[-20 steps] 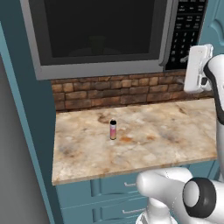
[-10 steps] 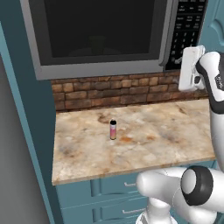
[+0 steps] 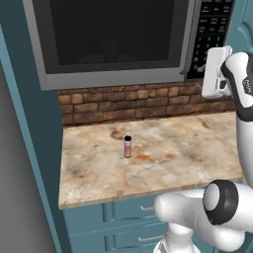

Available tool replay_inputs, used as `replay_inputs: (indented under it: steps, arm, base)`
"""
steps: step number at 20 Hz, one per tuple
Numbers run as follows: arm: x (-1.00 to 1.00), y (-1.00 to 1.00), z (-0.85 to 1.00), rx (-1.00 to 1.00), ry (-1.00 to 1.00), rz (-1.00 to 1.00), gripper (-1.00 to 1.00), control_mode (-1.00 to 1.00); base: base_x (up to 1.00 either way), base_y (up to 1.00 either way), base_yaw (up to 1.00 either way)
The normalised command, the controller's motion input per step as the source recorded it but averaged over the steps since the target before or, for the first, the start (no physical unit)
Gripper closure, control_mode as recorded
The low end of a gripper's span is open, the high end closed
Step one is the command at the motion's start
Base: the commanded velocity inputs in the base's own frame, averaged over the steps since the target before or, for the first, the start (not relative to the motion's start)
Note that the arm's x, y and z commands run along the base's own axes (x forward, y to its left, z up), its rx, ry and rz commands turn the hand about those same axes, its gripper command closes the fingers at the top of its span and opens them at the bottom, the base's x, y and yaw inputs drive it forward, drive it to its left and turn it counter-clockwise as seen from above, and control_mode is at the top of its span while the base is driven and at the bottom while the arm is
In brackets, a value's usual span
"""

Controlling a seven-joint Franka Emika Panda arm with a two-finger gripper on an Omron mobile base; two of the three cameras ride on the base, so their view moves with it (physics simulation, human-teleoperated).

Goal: Place the microwavable item in the microwave. Then, close the microwave door and press the start button.

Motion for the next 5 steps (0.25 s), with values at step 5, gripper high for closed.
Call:
replay_inputs:
  steps: [5]
  arm:
    - [0.22, 0.3, -0.14, 0.0, 0.0, 0.0, -1.0, -1.0]
  base:
    - [0.0, 0.0, 0.0]
